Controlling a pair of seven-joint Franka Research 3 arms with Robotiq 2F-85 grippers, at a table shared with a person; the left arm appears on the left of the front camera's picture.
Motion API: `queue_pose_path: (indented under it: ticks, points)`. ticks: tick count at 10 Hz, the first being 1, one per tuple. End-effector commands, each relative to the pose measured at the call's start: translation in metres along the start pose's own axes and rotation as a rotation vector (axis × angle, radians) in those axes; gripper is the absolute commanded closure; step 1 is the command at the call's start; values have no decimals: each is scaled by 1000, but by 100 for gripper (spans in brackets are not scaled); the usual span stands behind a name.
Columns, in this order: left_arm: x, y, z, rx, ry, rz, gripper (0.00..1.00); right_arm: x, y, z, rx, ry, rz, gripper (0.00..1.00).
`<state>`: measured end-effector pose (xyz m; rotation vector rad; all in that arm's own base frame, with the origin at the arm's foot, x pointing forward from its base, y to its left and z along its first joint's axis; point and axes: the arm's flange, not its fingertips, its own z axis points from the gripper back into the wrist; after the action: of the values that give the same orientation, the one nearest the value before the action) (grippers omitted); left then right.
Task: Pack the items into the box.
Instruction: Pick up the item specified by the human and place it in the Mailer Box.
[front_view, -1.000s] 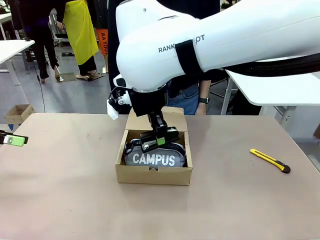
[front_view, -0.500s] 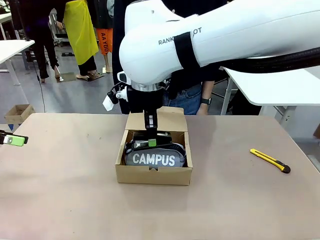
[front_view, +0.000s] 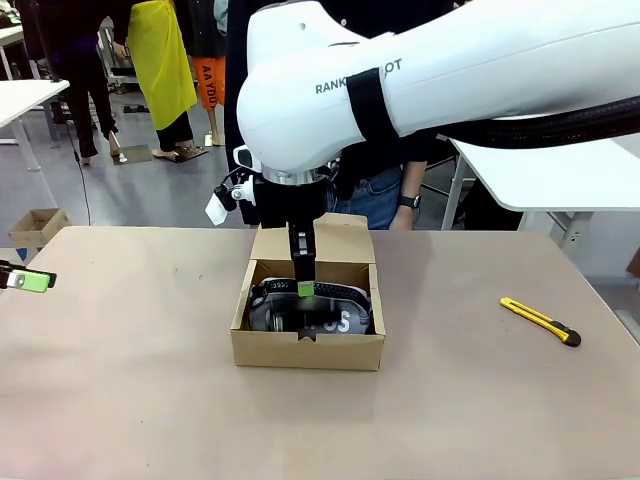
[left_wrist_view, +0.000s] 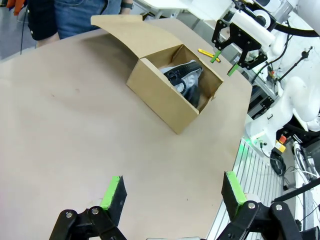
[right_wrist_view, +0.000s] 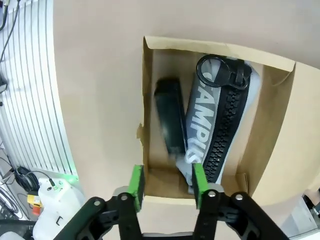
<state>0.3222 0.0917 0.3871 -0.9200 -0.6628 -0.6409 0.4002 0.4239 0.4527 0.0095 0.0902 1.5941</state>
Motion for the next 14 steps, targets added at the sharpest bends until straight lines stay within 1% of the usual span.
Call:
queue_pose_path:
  ticks: [1, 6, 7, 8, 9, 11, 12, 13, 14]
  points:
    - [-1, -4, -3, -1, -22, 4, 0, -3, -1, 1, -13, 12, -27, 0]
    - [-1, -4, -3, -1, -22, 4, 0, -12, -5, 0, 6, 4, -47, 0]
    - [-1, -4, -3, -1, -22, 4, 0, -22, -7, 2, 13, -1, -75, 0]
    - [-1, -4, -3, -1, -22, 4, 0, -46, -9, 6, 26, -35, -119, 0]
    - [-1, -4, -3, -1, -22, 4, 0, -86, -8, 10, 46, -75, -214, 0]
    - [-1, -4, -3, -1, -22, 4, 0, -199, 12, 22, 97, -149, -387, 0]
    - [-1, -4, -3, -1, -22, 4, 0, -258, 30, 28, 113, -213, -470, 0]
    - [-1, -4, -3, -1, -22, 4, 0, -319, 47, 31, 162, -247, -608, 0]
    - [-1, -4, -3, -1, -22, 4, 0, -384, 64, 28, 249, -376, -655, 0]
